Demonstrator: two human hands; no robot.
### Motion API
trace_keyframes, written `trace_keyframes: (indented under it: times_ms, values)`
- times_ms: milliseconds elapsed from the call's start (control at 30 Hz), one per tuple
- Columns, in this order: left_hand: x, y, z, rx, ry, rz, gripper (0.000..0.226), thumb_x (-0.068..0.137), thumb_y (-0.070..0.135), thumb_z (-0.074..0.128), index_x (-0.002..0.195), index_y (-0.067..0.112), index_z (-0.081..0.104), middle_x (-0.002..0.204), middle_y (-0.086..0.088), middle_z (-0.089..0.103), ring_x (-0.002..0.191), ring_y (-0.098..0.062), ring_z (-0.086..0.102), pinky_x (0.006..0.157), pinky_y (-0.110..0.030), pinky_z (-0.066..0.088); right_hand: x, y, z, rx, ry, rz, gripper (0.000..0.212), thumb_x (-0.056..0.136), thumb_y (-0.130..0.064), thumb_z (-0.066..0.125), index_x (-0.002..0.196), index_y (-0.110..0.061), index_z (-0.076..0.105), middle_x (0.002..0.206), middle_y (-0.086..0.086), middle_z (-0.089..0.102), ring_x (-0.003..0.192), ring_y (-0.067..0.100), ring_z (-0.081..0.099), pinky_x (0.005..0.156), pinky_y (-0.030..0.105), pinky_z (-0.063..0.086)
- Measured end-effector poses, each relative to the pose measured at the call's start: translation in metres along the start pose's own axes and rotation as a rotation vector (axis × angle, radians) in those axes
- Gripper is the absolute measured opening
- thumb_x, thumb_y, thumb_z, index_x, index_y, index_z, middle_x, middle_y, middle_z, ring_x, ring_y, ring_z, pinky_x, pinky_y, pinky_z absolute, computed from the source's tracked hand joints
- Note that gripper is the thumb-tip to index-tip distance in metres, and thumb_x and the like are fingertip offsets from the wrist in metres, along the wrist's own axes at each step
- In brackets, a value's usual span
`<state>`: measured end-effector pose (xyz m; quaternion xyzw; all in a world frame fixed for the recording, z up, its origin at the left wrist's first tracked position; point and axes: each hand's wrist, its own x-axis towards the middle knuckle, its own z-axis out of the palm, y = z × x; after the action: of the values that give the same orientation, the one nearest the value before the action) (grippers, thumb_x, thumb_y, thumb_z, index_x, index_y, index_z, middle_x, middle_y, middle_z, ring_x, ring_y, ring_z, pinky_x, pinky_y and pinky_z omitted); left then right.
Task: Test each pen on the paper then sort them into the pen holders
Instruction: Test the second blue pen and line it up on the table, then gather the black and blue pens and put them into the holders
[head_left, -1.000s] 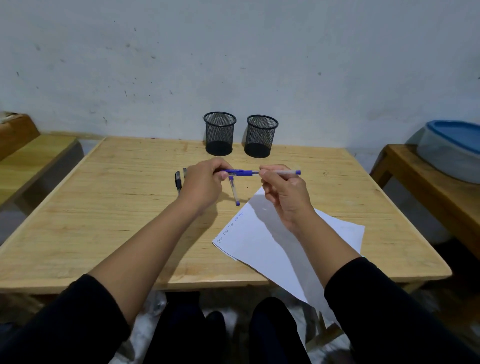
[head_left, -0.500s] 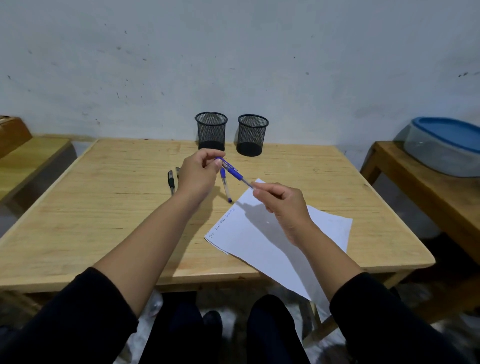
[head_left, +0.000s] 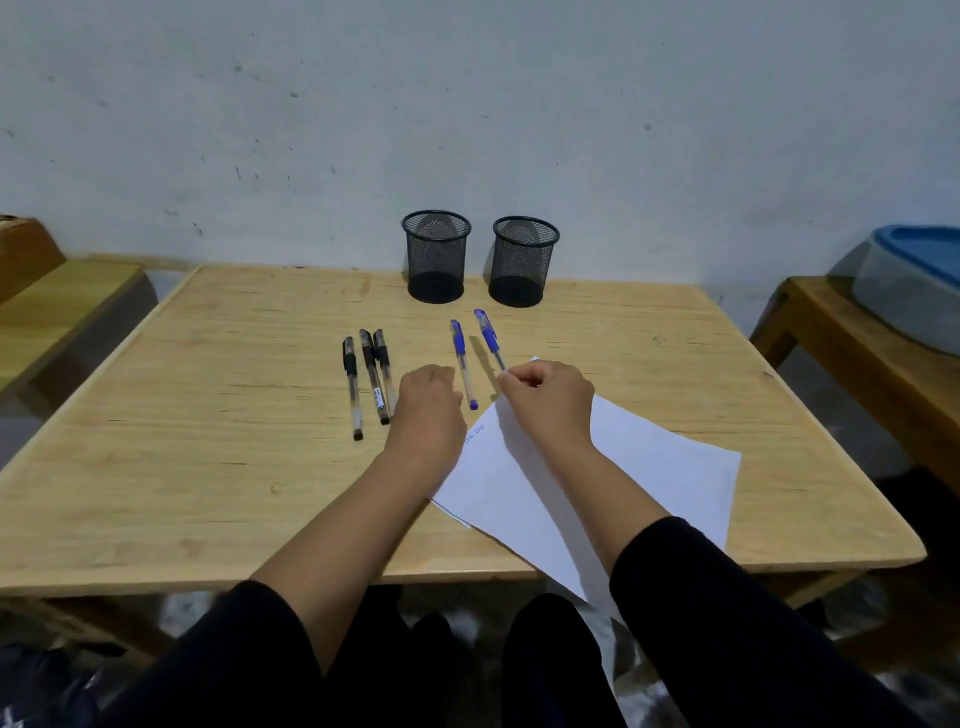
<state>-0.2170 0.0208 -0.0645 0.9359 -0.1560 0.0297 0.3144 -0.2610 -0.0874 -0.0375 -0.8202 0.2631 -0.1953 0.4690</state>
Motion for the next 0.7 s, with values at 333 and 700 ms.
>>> trace_keyframes:
  times_ms: [333,700]
  values:
    - [0.001,-0.012,0.013,0.068,0.041,0.075,0.037,0.098,0.014,0.036,0.131,0.000,0.045,0.139,-0.014,0.044,0.132,-0.025,0.034,0.103,-0.026,0.031,0.028,-0.003,0.042,-0.139,-0.006,0.023,0.017,0.085,-0.011,0.059,0.081,-0.004,0.074,0.078,0.010,0.070,0.068,0.019,0.062,0.060,0.022,0.045]
    - [0.008,-0.010,0.008,0.089,0.032,0.081,0.029,0.095,0.010,0.042,0.120,0.001,0.054,0.125,-0.013,0.053,0.121,-0.025,0.044,0.090,-0.025,0.038,0.028,-0.006,0.042,-0.201,-0.057,-0.012,0.024,0.086,-0.018,0.059,0.079,0.001,0.069,0.072,0.013,0.065,0.062,0.023,0.059,0.055,0.026,0.045]
